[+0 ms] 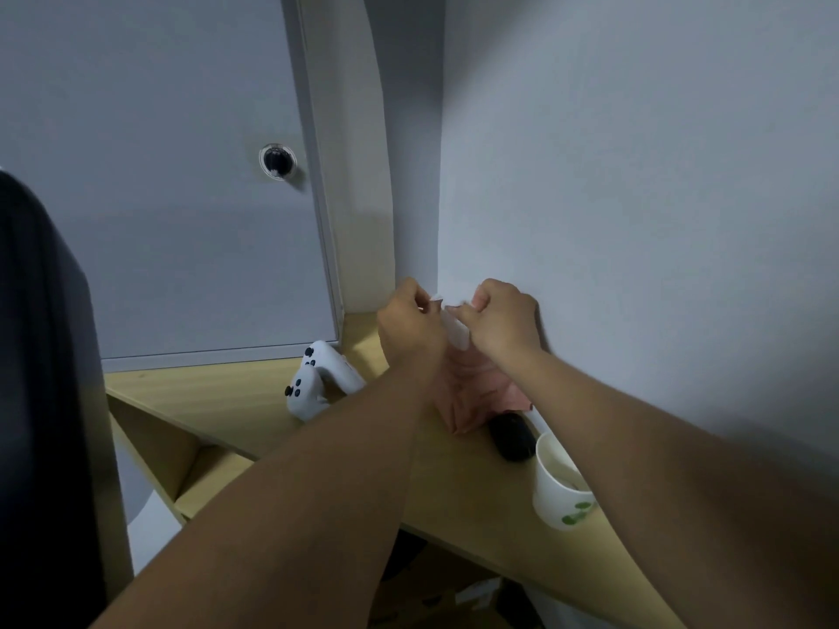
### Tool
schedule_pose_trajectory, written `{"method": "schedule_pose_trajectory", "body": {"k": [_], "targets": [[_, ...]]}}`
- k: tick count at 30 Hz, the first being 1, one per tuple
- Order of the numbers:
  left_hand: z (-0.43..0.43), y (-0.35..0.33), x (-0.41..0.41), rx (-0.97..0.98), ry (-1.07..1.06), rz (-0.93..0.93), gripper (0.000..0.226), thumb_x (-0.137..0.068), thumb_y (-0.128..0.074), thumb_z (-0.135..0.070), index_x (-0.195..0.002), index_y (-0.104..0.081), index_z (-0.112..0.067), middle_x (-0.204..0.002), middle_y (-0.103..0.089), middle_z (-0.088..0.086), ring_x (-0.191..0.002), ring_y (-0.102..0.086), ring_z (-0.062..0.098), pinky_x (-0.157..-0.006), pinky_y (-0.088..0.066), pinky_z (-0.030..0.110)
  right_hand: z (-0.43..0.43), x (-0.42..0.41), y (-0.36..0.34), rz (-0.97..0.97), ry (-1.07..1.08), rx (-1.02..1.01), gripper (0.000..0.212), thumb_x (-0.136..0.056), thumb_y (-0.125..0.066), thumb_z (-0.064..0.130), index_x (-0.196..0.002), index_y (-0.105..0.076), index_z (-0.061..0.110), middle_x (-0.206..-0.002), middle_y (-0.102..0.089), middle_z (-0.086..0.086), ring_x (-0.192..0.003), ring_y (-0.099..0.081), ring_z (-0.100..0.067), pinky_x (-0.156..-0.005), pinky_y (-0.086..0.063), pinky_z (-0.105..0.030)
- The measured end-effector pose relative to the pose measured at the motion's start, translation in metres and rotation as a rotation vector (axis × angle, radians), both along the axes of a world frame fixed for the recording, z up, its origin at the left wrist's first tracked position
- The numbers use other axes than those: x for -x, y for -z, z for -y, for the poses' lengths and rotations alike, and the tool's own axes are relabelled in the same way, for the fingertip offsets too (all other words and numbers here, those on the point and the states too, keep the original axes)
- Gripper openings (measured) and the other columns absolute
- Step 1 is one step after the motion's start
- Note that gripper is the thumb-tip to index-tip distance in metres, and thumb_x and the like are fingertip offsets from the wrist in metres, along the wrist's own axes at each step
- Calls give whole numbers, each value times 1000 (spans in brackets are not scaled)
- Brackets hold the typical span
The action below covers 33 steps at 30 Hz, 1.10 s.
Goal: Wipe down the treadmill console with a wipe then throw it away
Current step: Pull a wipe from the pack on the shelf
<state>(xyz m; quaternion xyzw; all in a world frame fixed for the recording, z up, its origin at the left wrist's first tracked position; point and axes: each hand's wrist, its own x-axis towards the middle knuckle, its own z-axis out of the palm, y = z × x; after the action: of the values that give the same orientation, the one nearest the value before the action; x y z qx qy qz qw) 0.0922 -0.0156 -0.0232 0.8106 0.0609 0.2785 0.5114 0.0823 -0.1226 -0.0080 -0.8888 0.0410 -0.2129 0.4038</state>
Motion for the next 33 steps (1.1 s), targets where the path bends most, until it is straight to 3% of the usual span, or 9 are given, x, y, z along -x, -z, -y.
{"method": "schedule_pose_trajectory", "body": {"k": [3,5,12,14,17,21,23,28,33], "targets": [[3,-8,-2,-7,30,29,24,-80,-45,9,-84,-60,-9,-77,-61,3,-70,-52,18,-53,-35,23,3,1,8,-39,-41,18,5,-85,-60,9,-82,-62,13,-77,-61,5,-72,-53,-15,-55,-38,-17],[4,-10,-3,-16,89,13,39,-81,-45,9,-98,-69,-16,-91,-66,-2,-80,-56,13,-64,-41,17,7,3,9,9,-26,-25,18,-85,-53,3,-89,-68,12,-85,-65,5,-79,-55,-14,-60,-38,-12],[-1,-5,-3,-55,46,-27,14,-84,-66,-16,-76,-58,-8,-75,-63,5,-63,-51,16,-49,-34,25,3,3,-21,122,-42,-122,23,-91,-57,28,-76,-54,10,-66,-52,4,-60,-46,-12,-50,-32,-17],[0,-7,-2,-37,28,-36,20,-83,-67,-15,-73,-52,-8,-69,-57,4,-59,-45,16,-49,-33,27,4,-2,-29,142,-47,-173,5,-88,-59,20,-86,-59,15,-78,-59,5,-68,-55,-12,-61,-41,-21],[4,-12,0,19,33,-3,26,-78,-58,1,-68,-43,-17,-65,-50,0,-61,-44,19,-50,-33,28,5,-6,-35,85,-103,-186,28,-87,-53,5,-109,-66,16,-104,-66,-2,-90,-65,-20,-84,-53,-28],[-3,-24,-2,-19,82,28,19,-87,-53,-1,-93,-64,-16,-90,-65,2,-80,-61,22,-65,-48,31,7,-4,-32,29,-127,-92,20,-86,-52,7,-82,-71,11,-79,-70,-6,-78,-69,-26,-72,-55,-29],[-6,-32,-8,-2,80,60,11,-89,-59,-10,-82,-65,-18,-87,-66,7,-78,-62,26,-65,-48,34,8,-4,-32,73,-98,-136,24,-88,-45,12,-68,-58,10,-64,-62,-12,-67,-69,-31,-59,-55,-31],[-3,-55,-9,-16,83,40,28,-84,-54,1,-71,-42,-20,-74,-52,2,-64,-42,19,-55,-36,28,1,-5,-55,221,-62,-210,26,-91,-44,8,-90,-69,16,-87,-70,0,-82,-63,-18,-74,-51,-28],[-8,-81,2,-80,205,-7,14,-91,-57,-5,-93,-54,-18,-92,-63,8,-80,-58,27,-71,-53,36,-3,2,-97,278,-88,-479,16,-87,-50,30,-71,-55,29,-78,-67,0,-72,-64,-22,-71,-57,-43]]}}
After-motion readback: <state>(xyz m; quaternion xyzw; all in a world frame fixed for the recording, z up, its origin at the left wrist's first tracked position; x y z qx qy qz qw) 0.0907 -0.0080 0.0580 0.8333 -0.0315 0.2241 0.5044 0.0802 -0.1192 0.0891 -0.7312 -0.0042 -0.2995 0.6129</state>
